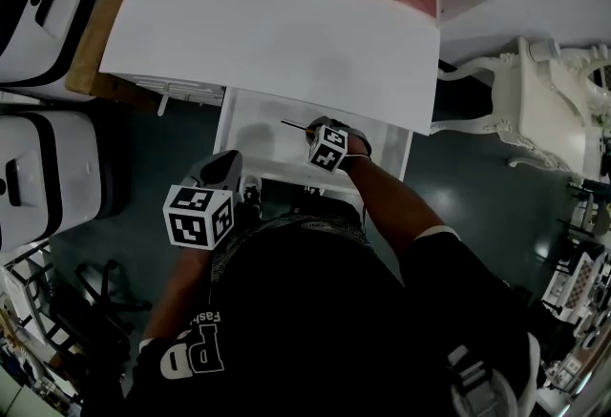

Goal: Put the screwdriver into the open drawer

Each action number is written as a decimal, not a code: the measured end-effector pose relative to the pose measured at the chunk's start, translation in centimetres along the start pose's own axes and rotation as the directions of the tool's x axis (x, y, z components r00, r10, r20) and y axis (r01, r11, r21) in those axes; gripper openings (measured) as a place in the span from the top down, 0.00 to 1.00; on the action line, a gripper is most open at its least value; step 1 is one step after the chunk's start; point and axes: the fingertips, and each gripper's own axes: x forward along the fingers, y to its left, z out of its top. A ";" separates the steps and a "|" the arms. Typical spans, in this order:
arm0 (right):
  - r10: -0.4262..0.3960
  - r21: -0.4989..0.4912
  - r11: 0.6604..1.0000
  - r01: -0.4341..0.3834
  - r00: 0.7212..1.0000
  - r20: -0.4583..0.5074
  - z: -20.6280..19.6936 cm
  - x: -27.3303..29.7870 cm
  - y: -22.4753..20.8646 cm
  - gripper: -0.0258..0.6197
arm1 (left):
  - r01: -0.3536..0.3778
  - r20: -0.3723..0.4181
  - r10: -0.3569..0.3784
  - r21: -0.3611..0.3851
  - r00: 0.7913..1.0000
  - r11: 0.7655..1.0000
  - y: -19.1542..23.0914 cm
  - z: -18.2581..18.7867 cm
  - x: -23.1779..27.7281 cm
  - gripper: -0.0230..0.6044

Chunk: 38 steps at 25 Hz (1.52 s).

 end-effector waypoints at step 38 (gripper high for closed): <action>0.042 -0.105 0.993 -0.052 0.995 -0.093 -1.1 4.6 0.6 0.81 | -0.065 -0.029 0.063 -0.069 0.998 0.995 2.3 -1.2 -0.6 0.95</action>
